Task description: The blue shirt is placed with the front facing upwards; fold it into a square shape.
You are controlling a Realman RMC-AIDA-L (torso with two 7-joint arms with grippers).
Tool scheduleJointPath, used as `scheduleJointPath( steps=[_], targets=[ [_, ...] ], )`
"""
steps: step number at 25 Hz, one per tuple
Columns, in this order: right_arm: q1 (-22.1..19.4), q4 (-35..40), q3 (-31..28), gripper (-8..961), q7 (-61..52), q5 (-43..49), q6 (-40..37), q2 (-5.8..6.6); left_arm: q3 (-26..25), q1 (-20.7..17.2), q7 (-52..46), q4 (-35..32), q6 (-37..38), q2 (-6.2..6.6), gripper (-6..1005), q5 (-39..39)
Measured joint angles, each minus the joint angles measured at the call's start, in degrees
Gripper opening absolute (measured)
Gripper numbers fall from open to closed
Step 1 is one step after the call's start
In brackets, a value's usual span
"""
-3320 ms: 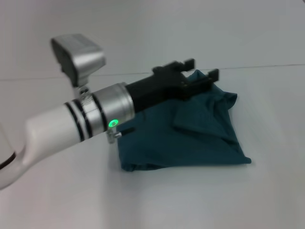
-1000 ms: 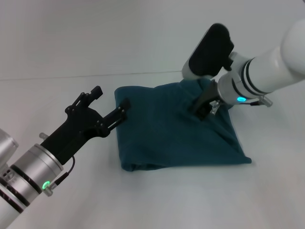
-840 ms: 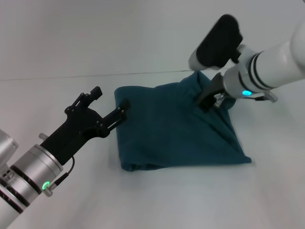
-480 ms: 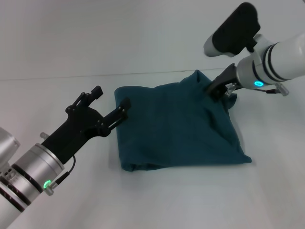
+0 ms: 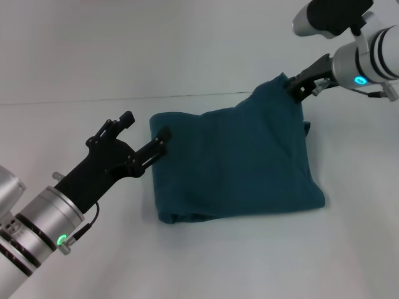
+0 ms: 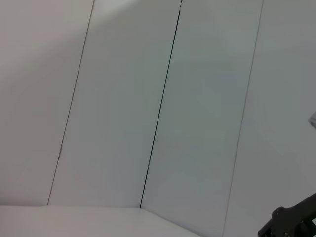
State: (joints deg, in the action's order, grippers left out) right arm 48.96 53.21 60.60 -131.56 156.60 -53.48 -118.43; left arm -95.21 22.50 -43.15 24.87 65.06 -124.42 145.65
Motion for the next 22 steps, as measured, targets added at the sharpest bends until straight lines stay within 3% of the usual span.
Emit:
scheduleJointPath(
  steps=[15,22],
  targets=[
    [1.56,-0.31,-2.81,9,-1.37,3.61,1.16,0.4,0.03,-0.01,0.07,0.0,0.01,-0.12,888,-0.02],
    [3.81,-4.86,-2.89,9,-2.72,6.89,5.07,0.42,0.03,0.0,0.08,-0.04,0.06,-0.11,888,-0.02]
  ],
)
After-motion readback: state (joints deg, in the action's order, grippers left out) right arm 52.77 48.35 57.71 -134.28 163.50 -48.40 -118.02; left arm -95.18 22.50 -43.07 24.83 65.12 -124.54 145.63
